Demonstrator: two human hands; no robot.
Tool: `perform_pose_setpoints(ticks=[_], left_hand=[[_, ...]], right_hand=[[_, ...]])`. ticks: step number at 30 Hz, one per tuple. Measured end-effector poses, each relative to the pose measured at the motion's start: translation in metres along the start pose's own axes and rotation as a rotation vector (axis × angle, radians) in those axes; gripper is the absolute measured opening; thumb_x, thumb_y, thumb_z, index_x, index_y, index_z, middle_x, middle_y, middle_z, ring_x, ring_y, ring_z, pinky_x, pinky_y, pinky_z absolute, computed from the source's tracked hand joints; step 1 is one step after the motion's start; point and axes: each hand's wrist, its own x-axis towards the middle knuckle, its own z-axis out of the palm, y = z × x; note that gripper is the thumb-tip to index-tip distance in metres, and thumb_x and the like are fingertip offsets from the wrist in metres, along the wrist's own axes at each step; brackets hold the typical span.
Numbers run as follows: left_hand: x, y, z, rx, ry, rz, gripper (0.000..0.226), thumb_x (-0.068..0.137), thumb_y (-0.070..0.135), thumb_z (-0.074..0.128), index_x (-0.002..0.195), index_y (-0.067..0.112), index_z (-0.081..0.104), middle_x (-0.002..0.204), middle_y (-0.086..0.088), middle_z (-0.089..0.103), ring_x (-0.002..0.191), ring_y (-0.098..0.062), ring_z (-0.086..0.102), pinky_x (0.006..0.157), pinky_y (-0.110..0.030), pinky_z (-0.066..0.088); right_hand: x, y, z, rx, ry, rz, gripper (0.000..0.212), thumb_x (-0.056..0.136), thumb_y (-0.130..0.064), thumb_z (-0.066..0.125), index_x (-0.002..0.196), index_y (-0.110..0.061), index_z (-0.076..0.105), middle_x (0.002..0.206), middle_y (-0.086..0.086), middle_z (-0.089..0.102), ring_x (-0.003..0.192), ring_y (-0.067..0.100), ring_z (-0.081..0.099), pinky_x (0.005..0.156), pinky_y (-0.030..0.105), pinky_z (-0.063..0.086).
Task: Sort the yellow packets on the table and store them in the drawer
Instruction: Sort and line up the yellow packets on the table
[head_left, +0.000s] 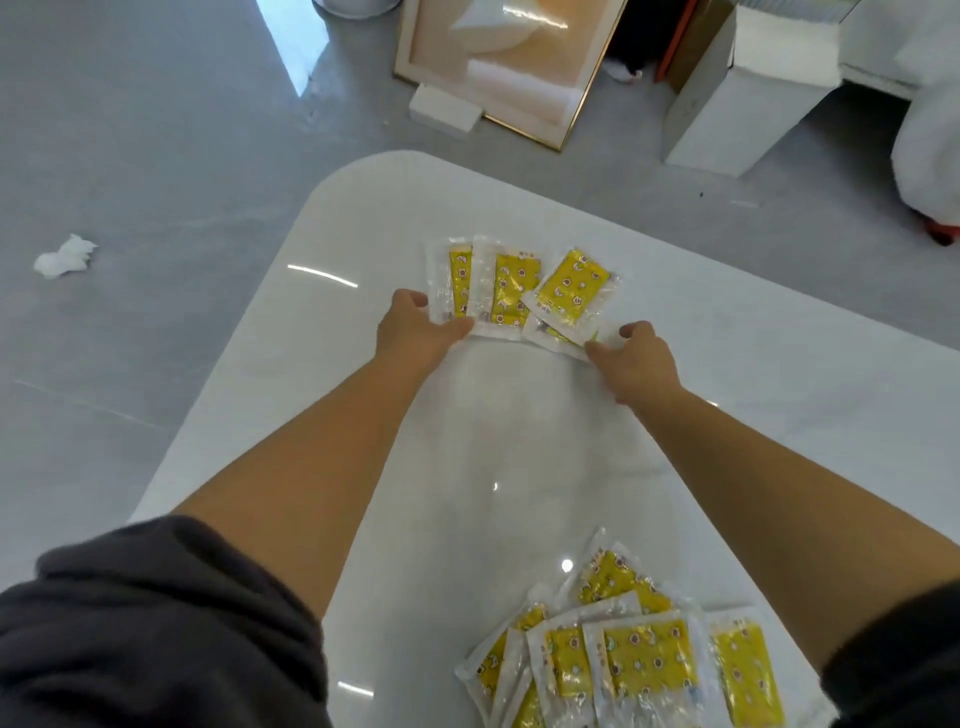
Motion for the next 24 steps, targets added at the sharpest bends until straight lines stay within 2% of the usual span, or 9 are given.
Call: perform_pose_setpoints(ticks=[1,3,6,10,13,16,19,22,24], left_hand=[[-0.013,-0.011,0.001,0.018,-0.008,0.006,0.065,0.078,0.036,0.076,0.13,0.014,0.044,0.123,-0.003,0.054,0.103,-0.018,0.055,0.086,-0.029,0.046],[-0.043,-0.033,0.006,0.075,-0.025,0.009,0.059,0.079,0.034,0.075,0.127,0.015,0.047,0.12,-0.002,0.054,0.099,-0.015,0.052,0.082,-0.025,0.041],[-0.095,-0.068,0.015,0.147,-0.095,0.011,0.05,0.08,0.03,0.075,0.121,0.016,0.053,0.116,0.0,0.058,0.094,-0.013,0.055,0.081,-0.023,0.041],[-0.164,-0.115,0.034,0.226,-0.195,-0.007,0.042,0.081,0.029,0.073,0.118,0.02,0.056,0.113,0.003,0.06,0.094,-0.011,0.058,0.083,-0.023,0.047],[-0.205,-0.135,0.051,0.365,-0.25,0.0,0.046,0.081,0.039,0.07,0.121,0.024,0.053,0.117,0.007,0.057,0.1,-0.008,0.056,0.087,-0.026,0.049],[-0.234,-0.144,0.068,0.637,-0.244,0.064,0.067,0.074,0.054,0.069,0.129,0.027,0.042,0.123,0.007,0.049,0.106,-0.012,0.053,0.087,-0.029,0.047],[-0.254,-0.153,0.088,0.974,-0.183,0.12,0.092,0.065,0.064,0.071,0.135,0.022,0.028,0.125,0.0,0.04,0.11,-0.02,0.047,0.088,-0.034,0.041],[-0.262,-0.16,0.098,1.042,-0.109,0.1,0.094,0.065,0.064,0.072,0.133,0.017,0.027,0.122,-0.001,0.043,0.109,-0.019,0.049,0.088,-0.035,0.037],[-0.26,-0.165,0.098,0.979,-0.125,0.069,0.082,0.066,0.063,0.072,0.125,0.019,0.035,0.116,0.003,0.049,0.107,-0.017,0.053,0.088,-0.034,0.036]], right_hand=[[-0.01,0.008,0.001,-0.159,0.016,-0.074,0.058,0.088,-0.04,0.058,0.136,-0.014,0.04,0.13,0.01,0.048,0.109,0.031,0.058,0.081,0.042,0.053],[-0.036,0.025,0.006,-0.33,-0.004,-0.209,0.051,0.091,-0.036,0.055,0.135,-0.016,0.041,0.13,0.007,0.046,0.111,0.03,0.056,0.085,0.04,0.048],[-0.077,0.058,0.014,-0.462,-0.07,-0.411,0.046,0.092,-0.032,0.054,0.134,-0.018,0.044,0.129,0.005,0.051,0.113,0.025,0.054,0.089,0.038,0.047],[-0.121,0.106,0.014,-0.589,-0.168,-0.613,0.042,0.092,-0.031,0.054,0.132,-0.022,0.049,0.128,-0.001,0.054,0.116,0.02,0.052,0.096,0.035,0.039],[-0.146,0.139,0.01,-0.674,-0.211,-0.737,0.041,0.08,-0.025,0.07,0.12,-0.021,0.059,0.116,0.0,0.062,0.106,0.023,0.06,0.091,0.039,0.044],[-0.159,0.168,0.005,-0.781,-0.219,-0.844,0.055,0.055,-0.031,0.087,0.106,-0.025,0.065,0.102,-0.002,0.066,0.091,0.023,0.067,0.079,0.039,0.052],[-0.165,0.181,0.007,-0.925,-0.29,-0.939,0.078,0.044,-0.047,0.088,0.115,-0.028,0.061,0.113,-0.002,0.063,0.103,0.025,0.063,0.087,0.045,0.05],[-0.167,0.182,0.014,-1.029,-0.308,-0.943,0.088,0.049,-0.05,0.087,0.127,-0.027,0.053,0.123,0.0,0.056,0.115,0.027,0.054,0.103,0.052,0.038],[-0.171,0.18,0.02,-1.065,-0.293,-0.966,0.085,0.046,-0.047,0.089,0.121,-0.024,0.058,0.115,0.001,0.059,0.109,0.025,0.057,0.103,0.051,0.037]])
